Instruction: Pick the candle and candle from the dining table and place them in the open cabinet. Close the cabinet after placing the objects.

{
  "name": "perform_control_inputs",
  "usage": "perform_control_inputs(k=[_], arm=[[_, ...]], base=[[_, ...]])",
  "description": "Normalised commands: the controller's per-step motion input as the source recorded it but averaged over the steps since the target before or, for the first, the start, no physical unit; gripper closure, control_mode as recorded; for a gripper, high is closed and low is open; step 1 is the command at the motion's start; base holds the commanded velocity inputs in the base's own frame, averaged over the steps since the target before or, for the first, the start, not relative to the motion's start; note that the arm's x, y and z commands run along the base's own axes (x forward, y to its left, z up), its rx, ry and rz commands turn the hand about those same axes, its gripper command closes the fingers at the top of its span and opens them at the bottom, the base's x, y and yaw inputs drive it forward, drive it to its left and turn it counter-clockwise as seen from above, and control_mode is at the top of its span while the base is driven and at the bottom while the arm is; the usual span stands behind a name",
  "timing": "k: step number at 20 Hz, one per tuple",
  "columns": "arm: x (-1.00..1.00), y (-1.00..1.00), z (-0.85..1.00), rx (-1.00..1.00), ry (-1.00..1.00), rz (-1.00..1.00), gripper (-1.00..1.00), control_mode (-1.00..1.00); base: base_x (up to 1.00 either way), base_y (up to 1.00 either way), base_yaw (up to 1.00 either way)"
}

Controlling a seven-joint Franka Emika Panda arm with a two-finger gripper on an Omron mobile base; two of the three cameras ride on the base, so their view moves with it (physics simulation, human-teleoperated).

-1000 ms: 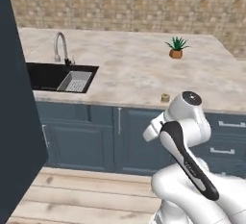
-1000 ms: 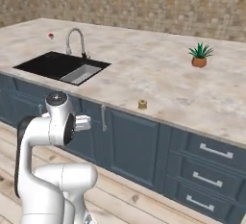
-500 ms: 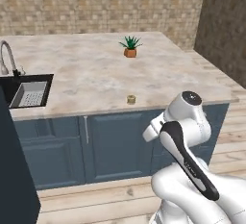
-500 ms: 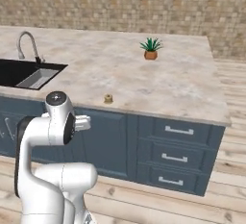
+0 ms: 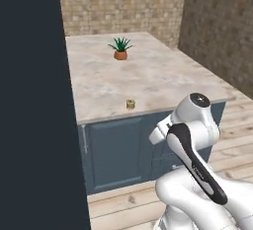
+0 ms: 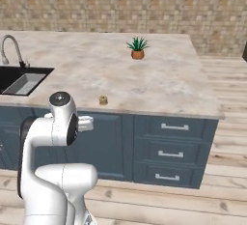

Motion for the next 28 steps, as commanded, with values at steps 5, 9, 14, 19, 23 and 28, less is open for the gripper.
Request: perform_control_inputs(k=[5,9,14,19,23,28], arm=[[0.0,0.0,0.0,0.0,0.0,0.0,-1.0,1.0],[0.0,0.0,0.0,0.0,0.0,0.0,-1.0,1.0],[0.0,0.0,0.0,0.0,0.0,0.0,-1.0,1.0],[0.0,0.0,0.0,0.0,0.0,0.0,-1.0,1.0],[0.0,0.0,0.0,0.0,0.0,0.0,-1.0,1.0],[0.0,0.0,0.0,0.0,0.0,0.0,-1.0,1.0]], base=[[0.29,0.57,-0.22],[0.51,0.25,-0.17],[0.61,0.07,-0.14],[0.54,0.08,-0.11],[0.35,0.18,-0.07],[0.1,0.14,-0.02]])
